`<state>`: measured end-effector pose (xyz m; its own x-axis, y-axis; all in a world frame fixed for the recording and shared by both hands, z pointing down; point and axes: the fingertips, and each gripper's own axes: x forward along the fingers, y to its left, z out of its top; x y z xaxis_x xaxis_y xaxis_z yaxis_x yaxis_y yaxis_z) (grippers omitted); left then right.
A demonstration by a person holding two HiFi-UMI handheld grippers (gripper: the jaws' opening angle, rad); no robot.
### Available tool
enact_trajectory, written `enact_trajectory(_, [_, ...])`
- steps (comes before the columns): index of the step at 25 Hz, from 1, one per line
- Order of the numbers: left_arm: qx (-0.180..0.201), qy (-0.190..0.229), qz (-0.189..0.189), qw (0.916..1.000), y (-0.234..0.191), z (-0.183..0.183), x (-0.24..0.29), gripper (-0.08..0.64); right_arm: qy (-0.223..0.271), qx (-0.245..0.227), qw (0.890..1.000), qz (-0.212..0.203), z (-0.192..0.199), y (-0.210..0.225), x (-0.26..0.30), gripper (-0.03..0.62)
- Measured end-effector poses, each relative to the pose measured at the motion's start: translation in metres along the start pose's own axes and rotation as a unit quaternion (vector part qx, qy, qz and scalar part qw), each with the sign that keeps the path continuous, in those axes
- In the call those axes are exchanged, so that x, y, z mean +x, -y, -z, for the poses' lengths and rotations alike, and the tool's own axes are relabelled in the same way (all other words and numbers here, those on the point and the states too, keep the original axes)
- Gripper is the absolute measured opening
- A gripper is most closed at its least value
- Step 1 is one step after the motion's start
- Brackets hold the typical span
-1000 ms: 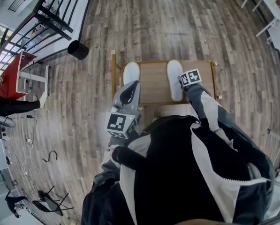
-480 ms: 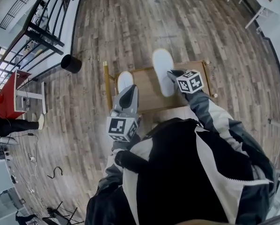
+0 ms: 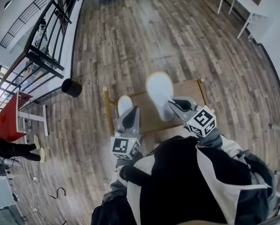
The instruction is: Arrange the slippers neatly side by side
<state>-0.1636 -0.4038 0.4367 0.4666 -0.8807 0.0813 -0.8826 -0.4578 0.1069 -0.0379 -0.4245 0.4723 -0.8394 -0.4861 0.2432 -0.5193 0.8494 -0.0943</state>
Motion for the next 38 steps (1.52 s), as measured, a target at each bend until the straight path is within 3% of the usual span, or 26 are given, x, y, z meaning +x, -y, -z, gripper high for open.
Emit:
enact_trajectory(9, [-0.004,0.005,-0.015,0.9999,-0.004,0.001,-0.016,0.014,-0.034,-0.003,0.999,-0.018,0.023,-0.010,-0.001,0.023])
enact_trajectory(20, [-0.007,-0.003,-0.066,0.9978,-0.031,0.008,-0.056,0.014,-0.114,0.051,0.991,-0.055,0.078,-0.030,0.078,0.025])
enact_trajectory(28, [-0.013,-0.001,-0.091,0.9957,-0.044,0.008,-0.086,0.014,-0.188,0.132,0.971,-0.073,0.134,-0.054,0.135,0.026])
enact_trajectory(34, [-0.008,-0.011,-0.094,0.9954,-0.049,0.015,-0.102,0.014,-0.241,0.147,0.958,-0.046,0.186,-0.051,0.172,0.026])
enact_trajectory(38, [-0.003,-0.021,-0.097,0.9951,-0.048,0.020,-0.112,0.014,-0.270,0.210,0.940,-0.011,0.221,-0.037,0.186,0.026])
